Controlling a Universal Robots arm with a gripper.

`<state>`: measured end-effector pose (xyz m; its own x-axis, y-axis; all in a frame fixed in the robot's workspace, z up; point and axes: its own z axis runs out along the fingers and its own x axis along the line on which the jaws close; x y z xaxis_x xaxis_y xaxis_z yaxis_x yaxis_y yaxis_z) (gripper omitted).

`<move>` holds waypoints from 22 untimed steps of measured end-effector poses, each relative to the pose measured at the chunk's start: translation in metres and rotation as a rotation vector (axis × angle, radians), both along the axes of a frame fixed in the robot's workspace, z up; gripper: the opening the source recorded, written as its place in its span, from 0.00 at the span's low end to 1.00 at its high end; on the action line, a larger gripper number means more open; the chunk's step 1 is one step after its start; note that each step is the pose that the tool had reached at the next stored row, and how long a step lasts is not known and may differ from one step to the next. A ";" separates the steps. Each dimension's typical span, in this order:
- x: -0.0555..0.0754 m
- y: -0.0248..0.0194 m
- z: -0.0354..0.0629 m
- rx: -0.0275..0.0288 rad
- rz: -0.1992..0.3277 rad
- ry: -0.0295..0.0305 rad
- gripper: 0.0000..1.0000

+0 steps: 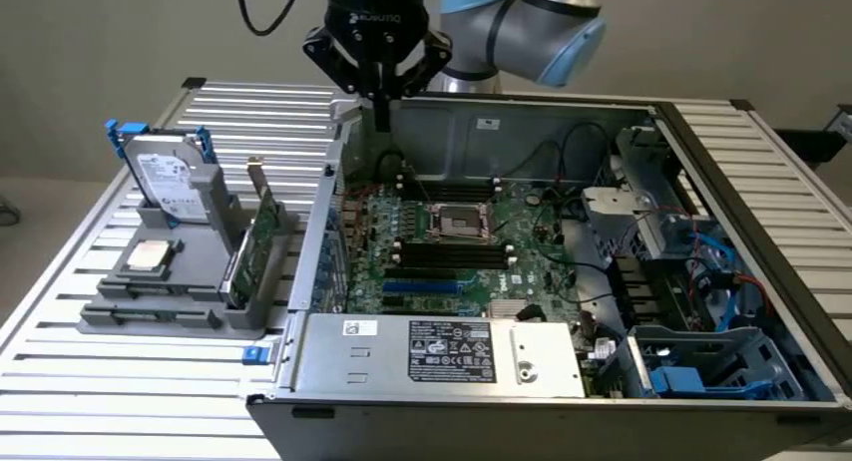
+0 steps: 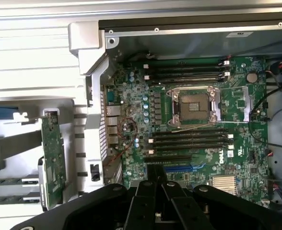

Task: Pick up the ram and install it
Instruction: 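Reach for the ram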

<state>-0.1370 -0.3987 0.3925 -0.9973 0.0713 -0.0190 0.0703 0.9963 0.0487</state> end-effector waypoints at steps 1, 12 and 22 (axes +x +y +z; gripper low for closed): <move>-0.004 0.0000 -0.0002 0.0001 0.000 -0.0001 0.11; -0.055 0.0006 -0.0014 0.0001 0.000 0.0000 0.11; -0.100 0.0006 -0.0025 0.0001 0.000 -0.0001 0.11</move>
